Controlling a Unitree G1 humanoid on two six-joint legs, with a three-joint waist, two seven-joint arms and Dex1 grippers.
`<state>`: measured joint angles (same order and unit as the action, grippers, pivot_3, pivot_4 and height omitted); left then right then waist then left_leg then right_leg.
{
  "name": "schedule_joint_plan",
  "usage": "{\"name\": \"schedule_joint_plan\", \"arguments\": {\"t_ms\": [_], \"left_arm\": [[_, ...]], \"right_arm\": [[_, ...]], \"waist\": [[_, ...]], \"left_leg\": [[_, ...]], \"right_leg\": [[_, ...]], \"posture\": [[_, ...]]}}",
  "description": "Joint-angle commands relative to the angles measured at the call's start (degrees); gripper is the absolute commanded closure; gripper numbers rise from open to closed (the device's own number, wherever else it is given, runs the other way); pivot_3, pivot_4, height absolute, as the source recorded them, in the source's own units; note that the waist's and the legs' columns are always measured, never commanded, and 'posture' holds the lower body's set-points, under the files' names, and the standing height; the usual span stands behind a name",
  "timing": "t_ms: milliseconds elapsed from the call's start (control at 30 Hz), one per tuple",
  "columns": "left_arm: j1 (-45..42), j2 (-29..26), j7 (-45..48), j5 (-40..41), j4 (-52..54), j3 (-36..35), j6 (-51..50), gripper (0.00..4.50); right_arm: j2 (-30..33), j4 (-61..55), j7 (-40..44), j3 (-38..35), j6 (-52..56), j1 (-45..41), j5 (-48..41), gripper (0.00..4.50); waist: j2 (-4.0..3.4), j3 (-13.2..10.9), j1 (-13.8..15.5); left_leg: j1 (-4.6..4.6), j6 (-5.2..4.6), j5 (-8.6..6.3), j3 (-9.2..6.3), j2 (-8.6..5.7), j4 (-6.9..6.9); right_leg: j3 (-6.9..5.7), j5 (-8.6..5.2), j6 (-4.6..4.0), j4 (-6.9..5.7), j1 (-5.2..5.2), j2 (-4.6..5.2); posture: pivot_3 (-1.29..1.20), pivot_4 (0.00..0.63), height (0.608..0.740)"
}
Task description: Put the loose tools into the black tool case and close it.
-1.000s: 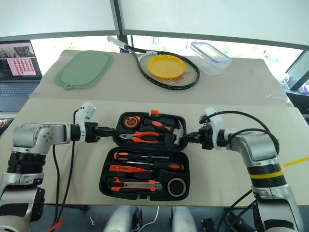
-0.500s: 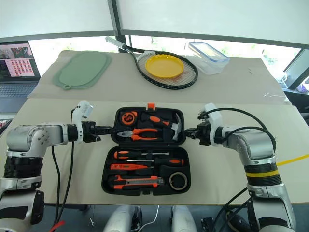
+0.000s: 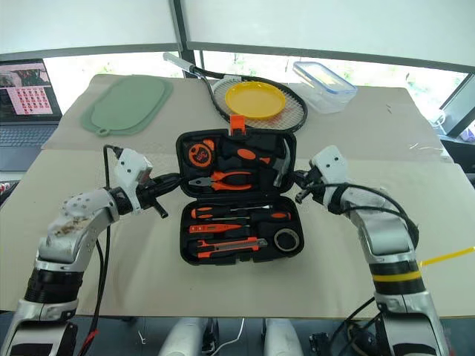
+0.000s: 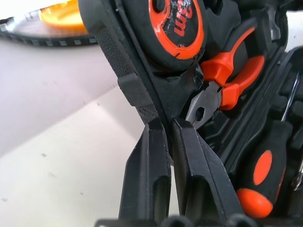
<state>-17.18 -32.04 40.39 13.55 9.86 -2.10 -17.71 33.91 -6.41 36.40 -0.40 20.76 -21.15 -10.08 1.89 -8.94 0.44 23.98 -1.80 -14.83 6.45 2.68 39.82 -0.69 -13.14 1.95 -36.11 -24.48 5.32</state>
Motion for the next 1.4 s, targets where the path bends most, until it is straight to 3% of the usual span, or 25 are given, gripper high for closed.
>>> {"name": "schedule_joint_plan", "arguments": {"t_ms": [33,167,267,333,367,433,500,667,733,800,933,1000,1100,1200,1400], "left_arm": [[5.09,0.44,-4.26,-6.10,3.66,-0.11,10.47,4.49],[9.98,0.62,-10.11,-12.99,4.03,-1.46,22.37,4.49],[13.51,0.50,-11.81,-14.95,5.02,-2.04,25.84,4.49],[16.57,0.74,-12.05,-13.60,7.53,-3.68,24.84,3.76],[18.82,0.60,-11.75,-12.11,10.02,-4.97,22.69,3.60],[23.44,-0.22,-10.42,-8.77,15.59,-7.71,17.94,2.87],[28.00,-1.39,-9.04,-1.77,22.21,-12.30,8.40,2.12],[42.29,-8.57,-1.96,26.53,32.63,-30.93,-16.83,0.38],[40.74,-14.93,3.97,28.50,24.27,-34.72,-20.37,0.38],[34.19,-20.49,7.03,22.59,14.28,-29.46,-16.29,0.36],[14.81,-22.68,10.59,14.76,-0.19,-14.59,-10.62,1.64],[5.42,-21.06,12.69,10.22,-6.87,-7.72,-6.77,2.18],[-5.54,-17.29,16.25,4.66,-15.23,0.71,-1.16,3.32],[-14.37,-11.72,19.42,-0.34,-22.54,8.28,3.87,4.39],[-18.70,-6.99,23.43,-7.05,-28.79,15.45,13.57,4.46]], "right_arm": [[0.43,-4.37,-1.10,-0.42,-13.62,6.02,4.24,4.50],[0.47,-2.75,-3.60,-1.14,-24.38,11.79,8.46,4.50],[2.78,-0.84,-2.93,-0.70,-34.62,16.82,11.98,4.50],[4.04,-1.63,-2.07,-2.04,-37.64,20.16,11.53,4.50],[4.90,-2.95,-1.43,-3.40,-37.87,22.02,10.37,4.12],[6.63,-5.96,-0.19,-6.55,-37.28,25.31,7.57,3.56],[8.82,-9.56,1.46,-10.48,-34.41,27.82,4.20,2.80],[15.86,-17.84,11.88,-19.32,-21.66,38.51,-8.74,1.21],[19.54,-22.45,20.16,-20.40,-15.48,45.94,-16.50,1.21],[21.71,-24.99,24.73,-18.79,-12.59,48.73,-20.28,1.67],[23.76,-25.92,28.50,-12.73,-12.33,46.22,-17.59,3.00],[23.58,-25.55,29.16,-8.97,-12.44,42.88,-16.18,3.51],[21.54,-24.09,28.42,-3.26,-10.97,35.76,-14.60,4.50],[18.08,-21.30,27.10,2.61,-9.86,28.15,-12.01,4.50],[14.81,-14.95,24.22,8.14,-11.11,21.48,-4.21,4.50]], "waist": [[-0.01,0.01,0.09],[-0.01,0.01,-0.10],[-0.01,0.01,-0.15],[-0.01,0.01,-0.17],[-0.01,0.01,-0.20],[-0.01,0.01,-0.24],[-0.01,0.00,-0.28],[-0.04,0.03,-0.67],[-0.09,0.06,-0.10],[-0.18,0.05,0.97],[-0.17,0.06,1.62],[-0.06,0.09,1.63],[0.10,0.14,1.58],[0.17,0.18,1.55],[0.19,0.17,0.87]], "left_leg": [[-0.01,-0.01,-0.01,0.00,0.00,0.00],[-0.21,-0.29,-0.20,0.02,0.03,-0.04],[-0.31,-0.37,-0.25,0.03,0.03,-0.04],[-0.47,-0.37,-0.25,0.04,0.05,-0.03],[-0.59,-0.38,-0.25,0.04,0.07,-0.04],[-0.63,-0.39,-0.26,0.03,0.15,-0.07],[-0.60,-0.40,-0.27,0.02,0.18,-0.07],[-0.83,-0.38,-0.26,-0.06,0.29,-0.06],[-0.88,-0.38,-0.27,-0.08,0.31,-0.08],[-1.08,-0.31,-0.22,-0.14,0.22,-0.08],[-1.30,-0.10,-0.16,-0.09,0.19,-0.06],[-1.21,0.07,-0.26,-0.04,0.18,-0.03],[-0.90,-0.34,-0.05,0.01,0.10,-0.01],[-0.61,-0.34,-0.04,0.06,0.08,0.04],[-0.43,-0.32,-0.02,0.23,0.03,0.05]], "right_leg": [[0.01,0.01,0.01,0.04,0.02,0.00],[0.05,0.00,0.01,0.25,0.13,0.00],[0.05,0.01,-0.03,0.15,0.15,0.00],[0.05,0.01,-0.06,0.06,0.25,0.00],[0.06,0.00,-0.07,0.06,0.33,-0.01],[0.10,-0.01,-0.09,0.04,0.35,0.01],[0.10,-0.02,-0.09,0.04,0.32,0.02],[0.12,-0.08,-0.13,-0.10,0.48,0.05],[0.09,-0.15,-0.17,-0.11,0.50,0.04],[-0.08,-0.40,-0.25,-0.15,0.42,0.03],[-0.06,-0.60,-0.32,-0.06,0.58,-0.03],[0.01,-0.49,-0.28,-0.02,0.54,0.00],[0.04,-0.03,-0.51,0.05,0.53,-0.05],[-0.01,0.11,-0.27,0.02,0.38,-0.16],[-0.03,0.02,-0.21,0.05,0.28,-0.19]], "posture": [[0.00,0.150,0.738],[0.00,0.150,0.738],[0.00,0.150,0.738],[0.00,0.150,0.738],[0.00,0.150,0.738],[0.00,0.150,0.738],[0.00,0.150,0.738],[0.00,0.150,0.738],[0.00,0.150,0.738],[0.00,0.150,0.738],[0.00,0.150,0.738],[0.00,0.150,0.738],[0.00,0.150,0.738],[0.00,0.150,0.738],[0.00,0.150,0.738]]}}
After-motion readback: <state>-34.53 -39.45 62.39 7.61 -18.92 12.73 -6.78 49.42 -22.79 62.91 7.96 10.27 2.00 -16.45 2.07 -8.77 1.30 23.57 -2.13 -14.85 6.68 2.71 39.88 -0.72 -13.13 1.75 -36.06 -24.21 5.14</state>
